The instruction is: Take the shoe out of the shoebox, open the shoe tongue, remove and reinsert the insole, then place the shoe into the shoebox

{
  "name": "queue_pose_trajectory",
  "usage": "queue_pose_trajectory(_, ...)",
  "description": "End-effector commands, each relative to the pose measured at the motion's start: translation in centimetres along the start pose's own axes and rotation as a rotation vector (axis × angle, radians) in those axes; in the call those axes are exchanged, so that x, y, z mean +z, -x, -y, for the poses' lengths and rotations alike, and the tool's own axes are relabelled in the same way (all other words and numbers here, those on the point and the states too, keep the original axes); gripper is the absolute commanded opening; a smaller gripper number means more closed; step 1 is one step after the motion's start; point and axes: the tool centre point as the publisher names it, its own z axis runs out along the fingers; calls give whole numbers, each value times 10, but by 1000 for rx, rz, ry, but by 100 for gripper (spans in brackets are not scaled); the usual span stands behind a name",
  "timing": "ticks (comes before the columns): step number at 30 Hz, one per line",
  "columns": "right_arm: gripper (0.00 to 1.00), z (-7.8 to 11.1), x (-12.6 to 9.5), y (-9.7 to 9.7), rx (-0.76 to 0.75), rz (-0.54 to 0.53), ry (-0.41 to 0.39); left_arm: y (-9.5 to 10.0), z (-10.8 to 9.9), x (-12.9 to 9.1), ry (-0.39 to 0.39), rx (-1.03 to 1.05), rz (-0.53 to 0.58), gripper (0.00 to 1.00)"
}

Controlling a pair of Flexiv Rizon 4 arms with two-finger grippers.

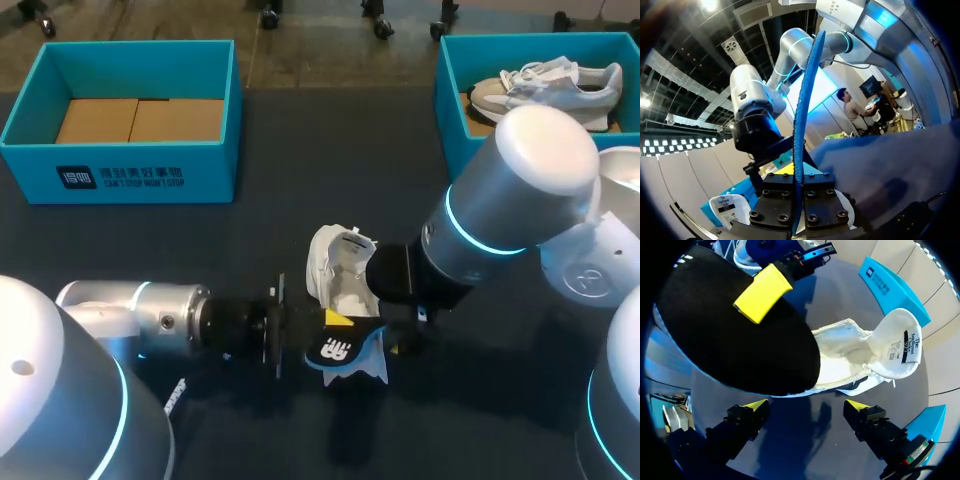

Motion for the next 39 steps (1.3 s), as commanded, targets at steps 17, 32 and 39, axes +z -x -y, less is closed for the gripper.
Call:
queue_pose_trajectory(17, 100, 0, 1, -1, 0, 1, -1, 2, -49, 1, 115, -40, 36, 0)
queue_pose_trajectory(32, 100, 0, 1, -1, 0, 1, -1, 7, -71, 0, 228, -59, 93, 0)
queue_pose_trajectory(39, 100, 0, 1, -1, 0, 1, -1, 8, -72, -2, 250, -69, 89, 0)
